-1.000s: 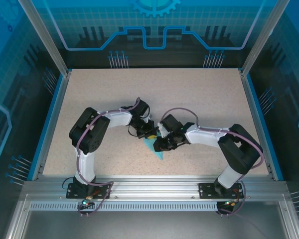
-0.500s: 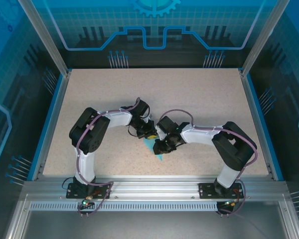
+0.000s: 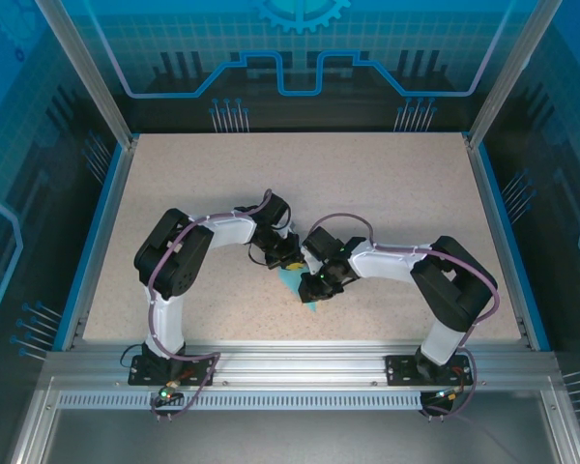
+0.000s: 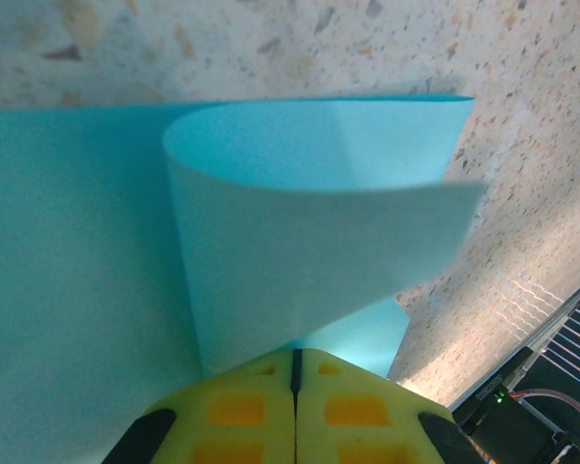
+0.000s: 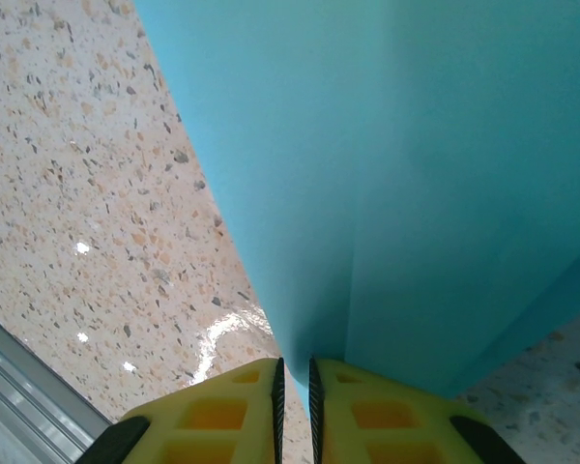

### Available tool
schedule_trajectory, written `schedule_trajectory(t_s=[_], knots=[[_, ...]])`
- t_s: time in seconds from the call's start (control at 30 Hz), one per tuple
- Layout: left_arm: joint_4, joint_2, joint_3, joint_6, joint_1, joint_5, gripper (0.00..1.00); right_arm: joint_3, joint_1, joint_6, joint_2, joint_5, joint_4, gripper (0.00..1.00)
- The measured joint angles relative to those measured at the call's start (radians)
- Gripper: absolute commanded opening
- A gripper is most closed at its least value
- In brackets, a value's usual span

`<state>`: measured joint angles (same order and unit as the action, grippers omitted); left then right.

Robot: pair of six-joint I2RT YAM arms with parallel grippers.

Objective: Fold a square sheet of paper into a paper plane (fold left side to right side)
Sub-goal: Fourth fold the wing at the center of the table.

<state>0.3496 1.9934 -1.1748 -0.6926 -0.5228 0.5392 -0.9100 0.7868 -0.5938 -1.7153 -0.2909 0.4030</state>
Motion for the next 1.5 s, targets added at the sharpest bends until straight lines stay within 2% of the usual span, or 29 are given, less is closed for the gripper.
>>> schedule_trajectory(t_s=[1.5], knots=[[0.017, 0.0, -0.003, 0.016, -0.002, -0.003, 0.06, 0.059, 0.006, -0.008, 0.04, 0.022, -0.009, 0.16]])
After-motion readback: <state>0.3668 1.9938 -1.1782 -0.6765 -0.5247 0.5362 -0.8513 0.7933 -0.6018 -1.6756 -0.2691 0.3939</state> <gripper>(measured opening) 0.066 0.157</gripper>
